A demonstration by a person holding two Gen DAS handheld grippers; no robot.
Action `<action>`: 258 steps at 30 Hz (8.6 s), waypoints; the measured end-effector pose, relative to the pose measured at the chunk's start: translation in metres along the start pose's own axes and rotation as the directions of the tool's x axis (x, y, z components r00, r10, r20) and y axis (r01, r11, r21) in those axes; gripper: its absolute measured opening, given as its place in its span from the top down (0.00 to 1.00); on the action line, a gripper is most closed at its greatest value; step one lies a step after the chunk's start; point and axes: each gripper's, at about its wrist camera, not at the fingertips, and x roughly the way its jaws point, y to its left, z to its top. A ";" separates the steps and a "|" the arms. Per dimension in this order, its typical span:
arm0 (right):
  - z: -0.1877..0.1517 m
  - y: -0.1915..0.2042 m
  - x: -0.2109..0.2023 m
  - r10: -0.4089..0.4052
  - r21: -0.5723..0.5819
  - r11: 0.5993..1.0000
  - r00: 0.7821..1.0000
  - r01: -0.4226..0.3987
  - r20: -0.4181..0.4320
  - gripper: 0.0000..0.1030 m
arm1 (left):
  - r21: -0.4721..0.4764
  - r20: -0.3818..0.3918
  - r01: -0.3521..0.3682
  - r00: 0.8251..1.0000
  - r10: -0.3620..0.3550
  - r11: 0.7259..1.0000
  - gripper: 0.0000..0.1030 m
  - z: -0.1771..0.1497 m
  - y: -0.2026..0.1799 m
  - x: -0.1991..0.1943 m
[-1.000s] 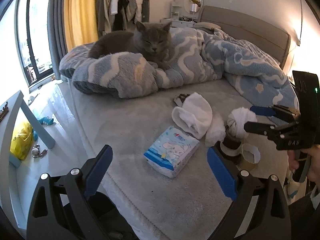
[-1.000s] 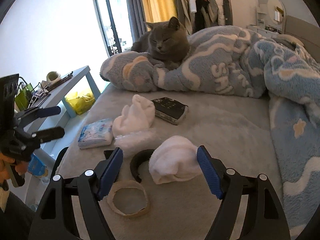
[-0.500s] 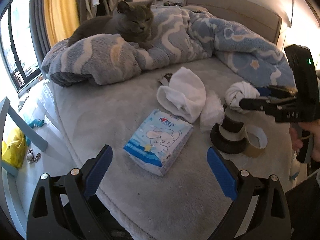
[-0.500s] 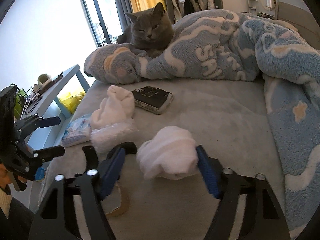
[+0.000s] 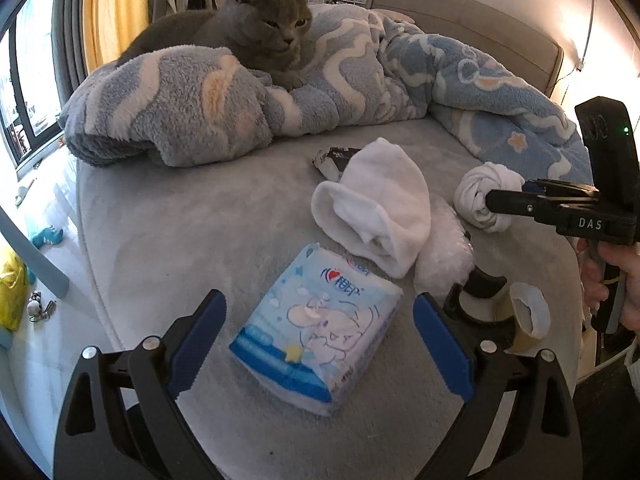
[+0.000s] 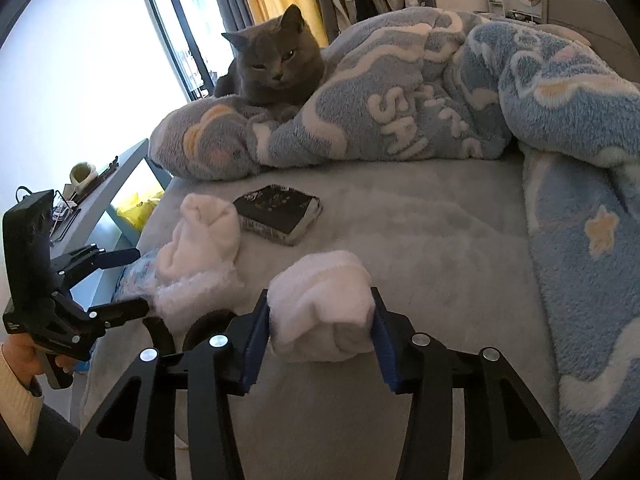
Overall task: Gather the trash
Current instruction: 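Grasp the white tissue with the right tool while the left tool grasps the wet-wipe pack, then carry the tissue and wipe pack over the green bin with both tools, then open the right tool to drop the tissue into the bin, then move both tools back over the bed toward the brown tape roll, then close the right tool on the brown tape roll core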
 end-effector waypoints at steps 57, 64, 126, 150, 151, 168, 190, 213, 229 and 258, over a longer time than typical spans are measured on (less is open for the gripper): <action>0.009 0.162 -0.009 0.175 -0.130 0.977 0.984 -0.168 0.041 0.54 | -0.224 0.059 -0.156 0.983 0.174 0.962 0.28 -0.065 0.067 -0.118; 0.009 0.193 0.003 0.207 -0.155 0.967 0.978 -0.202 0.017 0.54 | -0.272 0.006 -0.176 0.983 0.185 0.946 0.28 -0.093 0.094 -0.120; -0.107 0.400 0.193 0.113 -0.364 0.876 0.868 -0.316 -0.483 0.54 | -0.402 -0.012 -0.252 0.963 0.270 0.880 0.44 -0.200 0.213 -0.230; -0.153 0.406 0.209 -0.042 -0.514 0.814 0.856 -0.269 -0.515 0.36 | -0.361 0.169 -0.218 0.941 0.293 0.907 0.51 -0.145 0.173 -0.283; -0.153 0.406 0.206 -0.041 -0.519 0.811 0.858 -0.270 -0.511 0.36 | -0.363 0.173 -0.218 0.940 0.296 0.906 0.51 -0.143 0.173 -0.284; -0.102 0.395 0.109 0.187 -0.523 0.766 0.908 -0.375 -0.376 0.32 | -0.341 0.218 -0.197 0.934 0.281 0.919 0.45 -0.101 0.135 -0.272; -0.043 0.286 0.025 0.234 -0.476 0.836 0.962 -0.274 -0.142 0.32 | -0.273 0.215 -0.175 0.947 0.237 0.946 0.21 -0.063 0.082 -0.221; -0.029 0.140 -0.021 0.123 -0.302 0.946 0.992 -0.119 -0.006 0.32 | -0.184 0.168 -0.116 0.975 0.148 0.976 0.16 -0.035 0.021 -0.153; -0.047 0.087 -0.020 0.101 -0.225 0.968 0.994 -0.109 -0.047 0.29 | -0.120 0.108 -0.072 0.991 0.085 0.990 0.15 -0.022 -0.020 -0.102; -0.060 0.023 -0.042 0.112 -0.107 0.988 0.994 -0.111 0.002 0.51 | 0.006 0.002 0.022 1.000 -0.022 1.000 0.20 -0.015 -0.084 -0.024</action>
